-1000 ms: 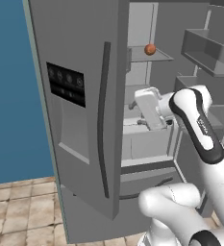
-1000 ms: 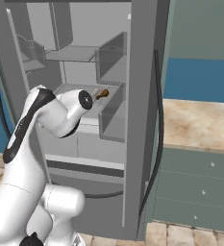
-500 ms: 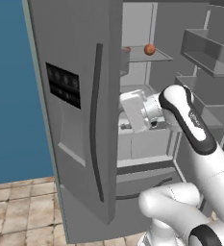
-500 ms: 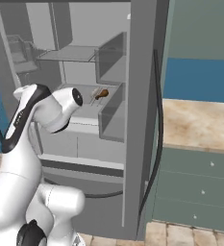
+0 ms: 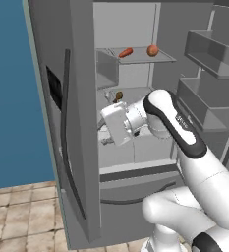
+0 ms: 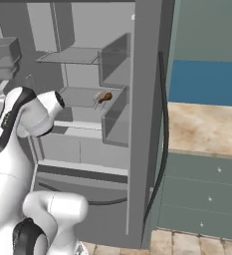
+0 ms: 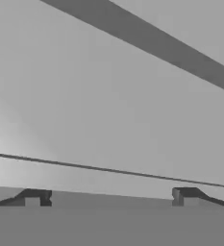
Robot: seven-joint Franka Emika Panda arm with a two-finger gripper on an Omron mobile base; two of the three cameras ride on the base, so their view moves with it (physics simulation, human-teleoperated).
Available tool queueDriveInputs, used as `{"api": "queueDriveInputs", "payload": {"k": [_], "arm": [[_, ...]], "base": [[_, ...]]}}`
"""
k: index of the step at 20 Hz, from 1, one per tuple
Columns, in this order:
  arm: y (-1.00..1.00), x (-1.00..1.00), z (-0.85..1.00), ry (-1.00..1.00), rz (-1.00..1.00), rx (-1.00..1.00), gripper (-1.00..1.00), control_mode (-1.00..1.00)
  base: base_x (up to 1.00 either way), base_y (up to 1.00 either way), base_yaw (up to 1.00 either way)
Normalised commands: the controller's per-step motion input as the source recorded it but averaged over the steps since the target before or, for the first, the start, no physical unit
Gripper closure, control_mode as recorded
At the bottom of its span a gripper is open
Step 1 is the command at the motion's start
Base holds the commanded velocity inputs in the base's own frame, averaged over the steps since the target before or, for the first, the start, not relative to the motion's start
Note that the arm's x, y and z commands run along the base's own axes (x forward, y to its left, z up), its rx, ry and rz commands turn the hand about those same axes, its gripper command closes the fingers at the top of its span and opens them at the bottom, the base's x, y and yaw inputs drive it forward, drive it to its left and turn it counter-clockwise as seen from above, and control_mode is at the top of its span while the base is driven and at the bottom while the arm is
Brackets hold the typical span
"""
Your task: Gather the carrot and onion from the fridge and place them on a tray on the dining counter. Then gather the chicken drumstick and fish from the fridge and place them on the other tray.
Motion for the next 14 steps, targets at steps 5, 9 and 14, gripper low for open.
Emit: {"api": "queueDriveInputs", "payload": {"k": [5, 9, 14], "arm": [[0.75, 0.00, -0.14, 0.00, 0.20, 0.00, -1.00, -1.00], [0.53, 0.00, 0.00, -0.09, 0.12, -0.02, -1.00, -1.00], [0.60, 0.00, 0.00, -0.11, 0.08, -0.04, -1.00, -1.00]], "base": [[0.00, 0.00, 0.00], [0.00, 0.00, 0.00], [0.00, 0.00, 0.00]]}}
